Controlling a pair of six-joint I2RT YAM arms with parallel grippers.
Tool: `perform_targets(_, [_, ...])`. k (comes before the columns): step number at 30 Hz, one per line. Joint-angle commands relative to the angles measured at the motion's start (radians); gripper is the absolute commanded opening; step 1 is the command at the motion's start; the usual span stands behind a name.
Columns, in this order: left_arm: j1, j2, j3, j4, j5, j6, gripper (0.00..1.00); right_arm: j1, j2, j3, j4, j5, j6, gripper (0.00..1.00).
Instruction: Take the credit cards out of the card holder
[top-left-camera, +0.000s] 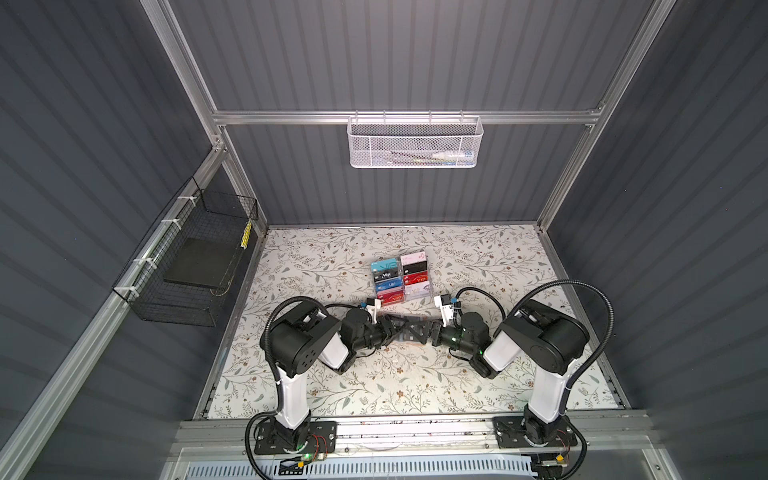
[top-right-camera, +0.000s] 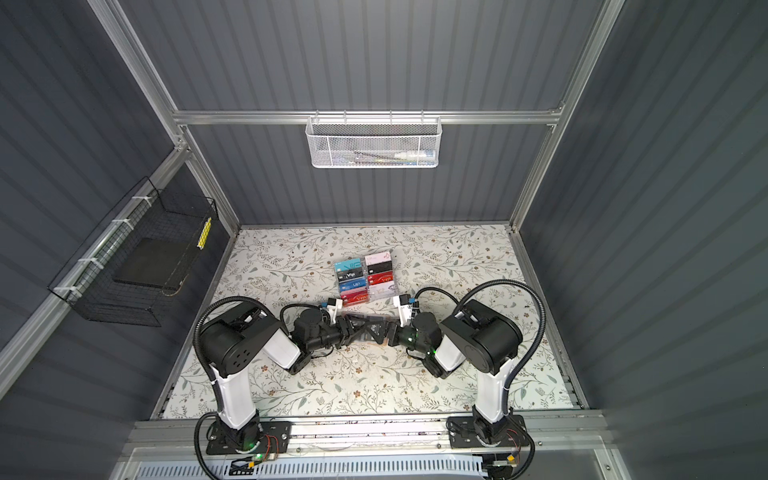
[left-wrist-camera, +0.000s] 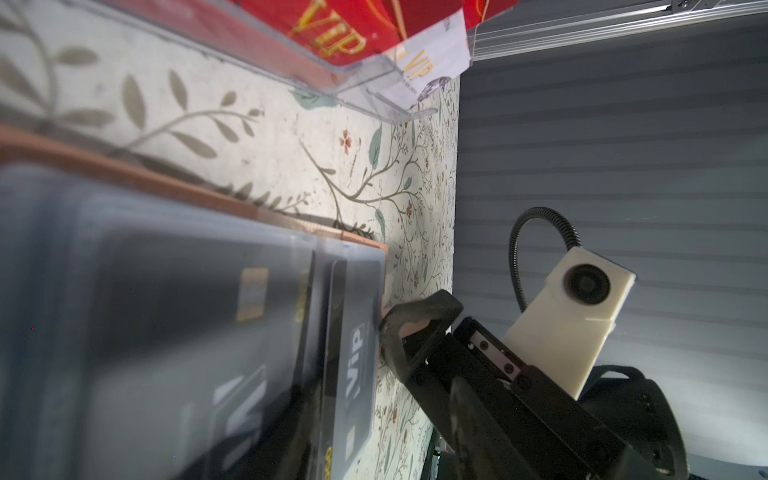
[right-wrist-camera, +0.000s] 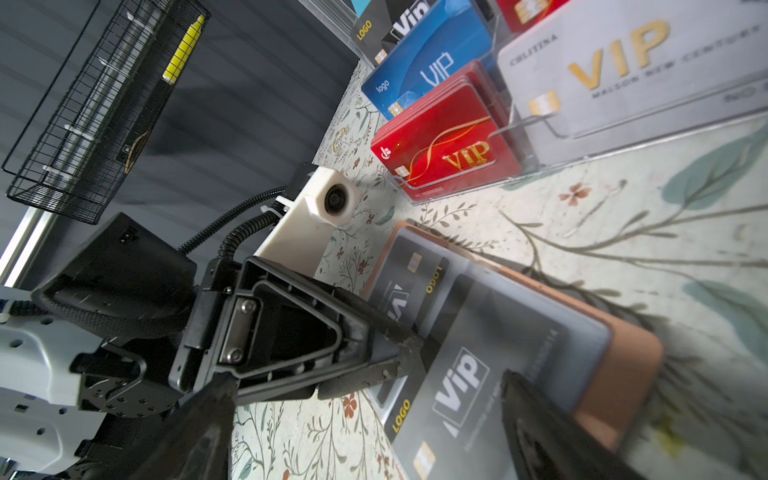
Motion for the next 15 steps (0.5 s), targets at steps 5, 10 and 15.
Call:
perform_targets(5, [-0.013, 0.037, -0.031, -0.032, 0.004, 0.023, 0.47, 0.008, 0.106, -0.058, -0.233, -0.013, 0.052, 0.99])
perform_targets(10, [-0.021, 0.054, -0.032, -0.005, 0.007, 0.019, 0.43, 0.009, 0.104, -0.058, -0.234, -0.008, 0.053, 0.99])
perform_targets(15, [-0.028, 0.06, -0.031, 0.009, 0.006, 0.017, 0.4, 0.008, 0.112, -0.058, -0.232, -0.005, 0.055, 0.99])
